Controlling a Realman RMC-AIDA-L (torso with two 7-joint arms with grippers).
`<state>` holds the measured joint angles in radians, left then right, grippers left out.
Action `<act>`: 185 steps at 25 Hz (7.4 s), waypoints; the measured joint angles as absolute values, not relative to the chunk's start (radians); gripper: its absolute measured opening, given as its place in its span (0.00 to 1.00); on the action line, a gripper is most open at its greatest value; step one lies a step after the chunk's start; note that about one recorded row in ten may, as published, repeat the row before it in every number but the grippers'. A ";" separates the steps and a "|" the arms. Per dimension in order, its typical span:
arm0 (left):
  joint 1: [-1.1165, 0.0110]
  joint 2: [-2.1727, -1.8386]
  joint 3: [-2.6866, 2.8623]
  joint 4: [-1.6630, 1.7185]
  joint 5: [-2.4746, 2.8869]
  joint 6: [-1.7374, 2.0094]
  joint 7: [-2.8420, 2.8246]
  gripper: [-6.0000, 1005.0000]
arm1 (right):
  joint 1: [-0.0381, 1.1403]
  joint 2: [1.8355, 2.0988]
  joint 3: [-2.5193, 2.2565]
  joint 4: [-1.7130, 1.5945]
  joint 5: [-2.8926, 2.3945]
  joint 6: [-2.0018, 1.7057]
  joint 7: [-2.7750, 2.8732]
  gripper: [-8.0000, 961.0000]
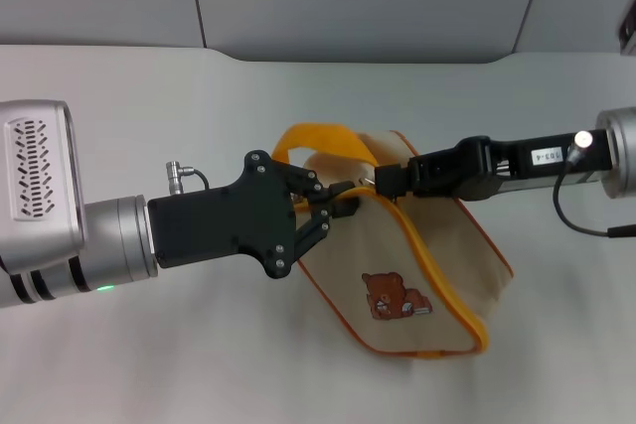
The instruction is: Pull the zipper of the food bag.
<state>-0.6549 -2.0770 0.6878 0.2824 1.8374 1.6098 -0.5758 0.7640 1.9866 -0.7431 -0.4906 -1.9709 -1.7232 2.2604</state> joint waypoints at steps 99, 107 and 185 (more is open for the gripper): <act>-0.626 -2.072 0.687 0.276 1.793 1.675 -0.644 0.14 | 0.597 2.088 -0.903 -0.954 -1.920 -1.687 0.903 0.38; -0.620 -2.072 0.687 0.276 1.793 1.672 -0.644 0.15 | 0.594 2.088 -0.926 -0.944 -1.909 -1.678 0.903 0.27; -0.454 -1.987 0.768 0.398 1.910 1.891 -1.122 0.76 | 0.485 2.047 -0.729 -0.430 -1.963 -1.874 1.032 0.79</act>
